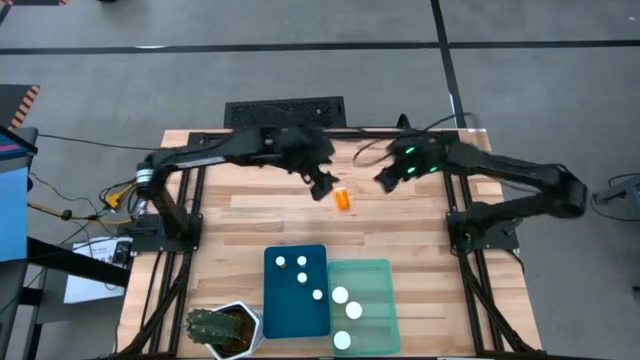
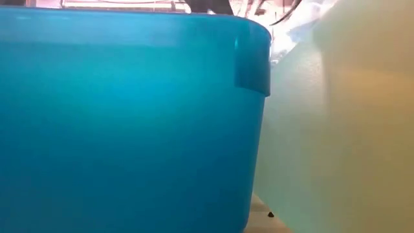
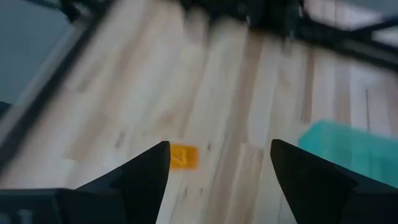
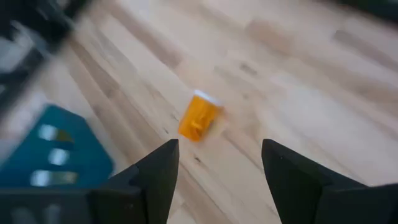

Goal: Pick and place medicine bottles into bin by pill shape (circle, oval)
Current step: Put the large orange pill bottle into the green bin

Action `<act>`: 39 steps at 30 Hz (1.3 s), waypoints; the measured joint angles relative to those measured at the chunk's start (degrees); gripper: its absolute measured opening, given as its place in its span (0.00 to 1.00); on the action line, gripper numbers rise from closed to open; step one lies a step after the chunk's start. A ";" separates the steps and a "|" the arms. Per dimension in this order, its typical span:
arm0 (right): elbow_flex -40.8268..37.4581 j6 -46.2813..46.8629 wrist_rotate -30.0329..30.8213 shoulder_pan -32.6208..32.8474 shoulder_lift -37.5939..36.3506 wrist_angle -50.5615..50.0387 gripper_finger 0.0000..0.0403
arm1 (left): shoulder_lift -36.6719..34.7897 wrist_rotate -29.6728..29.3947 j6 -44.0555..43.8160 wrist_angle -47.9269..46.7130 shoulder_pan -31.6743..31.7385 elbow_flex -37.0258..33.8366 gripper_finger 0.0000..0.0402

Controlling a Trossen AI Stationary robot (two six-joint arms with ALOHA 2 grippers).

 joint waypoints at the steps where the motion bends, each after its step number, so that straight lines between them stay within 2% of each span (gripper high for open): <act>1: -0.08 0.90 1.26 2.21 3.25 1.81 0.59 | -1.81 -1.62 -0.57 -0.16 -0.35 0.00 0.67; 4: 0.66 3.42 5.45 7.22 10.82 4.79 0.59 | -7.10 -7.86 -1.59 -0.12 -1.77 0.03 0.67; 7: 2.92 4.76 6.49 10.87 18.80 7.64 0.59 | -10.68 -12.93 -2.76 -0.49 -3.40 0.07 0.67; 12: 8.71 5.55 8.65 15.44 29.44 9.56 0.59 | -14.70 -16.29 -4.36 -0.98 -6.13 0.04 0.67; 16: 13.84 5.57 9.25 16.64 36.33 8.63 0.59 | -15.67 -18.02 -5.38 -2.04 -8.38 0.04 0.67; 20: 18.42 6.16 12.31 17.33 40.55 5.27 0.59 | -15.68 -18.12 -5.96 -4.41 -10.10 0.04 0.67; 24: 20.78 7.02 12.55 17.29 44.42 3.97 0.59 | -15.46 -18.13 -6.31 -7.08 -11.44 0.02 0.67; 36: 20.97 9.10 12.66 17.91 54.06 2.24 0.59 | -15.40 -20.63 -6.37 -7.93 -13.24 -0.02 0.67; 39: 21.07 8.23 12.81 18.28 54.53 2.05 0.54 | -15.40 -20.67 -6.33 -7.91 -13.24 -0.02 0.67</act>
